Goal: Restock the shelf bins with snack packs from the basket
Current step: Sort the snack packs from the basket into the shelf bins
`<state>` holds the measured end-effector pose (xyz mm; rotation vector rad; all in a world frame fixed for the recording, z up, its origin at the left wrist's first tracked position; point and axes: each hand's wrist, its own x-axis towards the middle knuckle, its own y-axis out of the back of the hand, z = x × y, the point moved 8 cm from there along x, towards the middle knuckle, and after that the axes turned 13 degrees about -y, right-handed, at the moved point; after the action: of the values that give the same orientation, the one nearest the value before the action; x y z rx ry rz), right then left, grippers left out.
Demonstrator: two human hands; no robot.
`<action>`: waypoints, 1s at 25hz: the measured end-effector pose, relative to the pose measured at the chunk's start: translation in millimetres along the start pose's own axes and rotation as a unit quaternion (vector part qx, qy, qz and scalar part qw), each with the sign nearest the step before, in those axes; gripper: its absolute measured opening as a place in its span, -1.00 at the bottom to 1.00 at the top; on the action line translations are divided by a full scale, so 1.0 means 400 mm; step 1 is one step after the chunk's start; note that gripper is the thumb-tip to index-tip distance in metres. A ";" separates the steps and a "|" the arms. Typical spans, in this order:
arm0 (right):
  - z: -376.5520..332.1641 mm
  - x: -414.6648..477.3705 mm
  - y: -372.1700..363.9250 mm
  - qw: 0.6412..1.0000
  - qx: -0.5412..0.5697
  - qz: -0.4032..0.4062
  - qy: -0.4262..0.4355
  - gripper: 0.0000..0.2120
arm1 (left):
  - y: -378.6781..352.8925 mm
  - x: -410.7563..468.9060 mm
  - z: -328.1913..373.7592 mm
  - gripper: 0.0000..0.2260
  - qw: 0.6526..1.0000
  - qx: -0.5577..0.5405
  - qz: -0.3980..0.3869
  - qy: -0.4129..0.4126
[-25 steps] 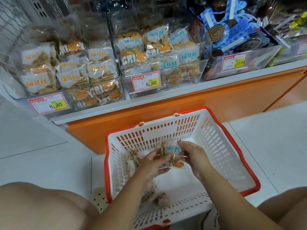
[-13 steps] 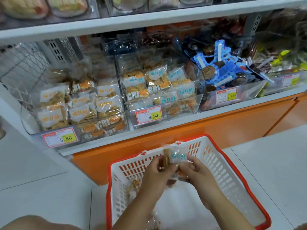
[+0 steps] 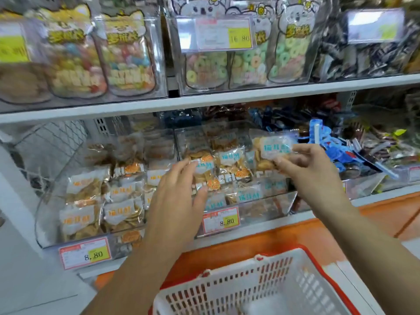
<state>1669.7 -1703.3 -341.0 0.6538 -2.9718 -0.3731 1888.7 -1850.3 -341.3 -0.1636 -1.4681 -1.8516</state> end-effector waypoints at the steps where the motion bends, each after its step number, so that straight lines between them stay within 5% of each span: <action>1: -0.031 0.044 -0.008 0.999 -0.026 0.022 0.019 -0.65 | -0.006 0.013 -0.036 -0.47 0.999 0.026 -0.015 0.012; 6: -0.150 0.269 -0.104 0.974 -0.178 0.102 0.095 -0.65 | -0.062 0.039 -0.115 -0.46 0.999 0.001 -0.045 0.016; 11: -0.148 0.408 -0.240 0.941 -0.324 0.068 0.068 -0.63 | -0.075 0.045 -0.123 -0.46 1.000 0.008 -0.020 -0.008; 17: -0.135 0.451 -0.335 0.813 -0.572 -0.013 0.106 -0.86 | -0.085 0.042 -0.130 -0.40 0.999 0.015 -0.029 -0.014; 21: -0.158 0.423 -0.311 0.745 -0.627 0.125 0.188 -0.56 | -0.088 0.041 -0.128 -0.39 0.999 0.020 -0.039 -0.010; 23: -0.179 0.407 -0.293 0.780 -0.555 0.136 0.254 -0.50 | -0.089 0.042 -0.125 -0.40 0.999 0.015 -0.046 -0.010; 25: -0.155 0.415 -0.305 0.812 -0.535 0.054 0.228 -0.44 | -0.090 0.040 -0.124 -0.44 0.999 0.014 -0.053 -0.004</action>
<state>1576.5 -1894.3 -308.2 0.3289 -1.8549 -1.4509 1872.1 -1899.5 -377.9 -0.0827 -1.5329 -1.9155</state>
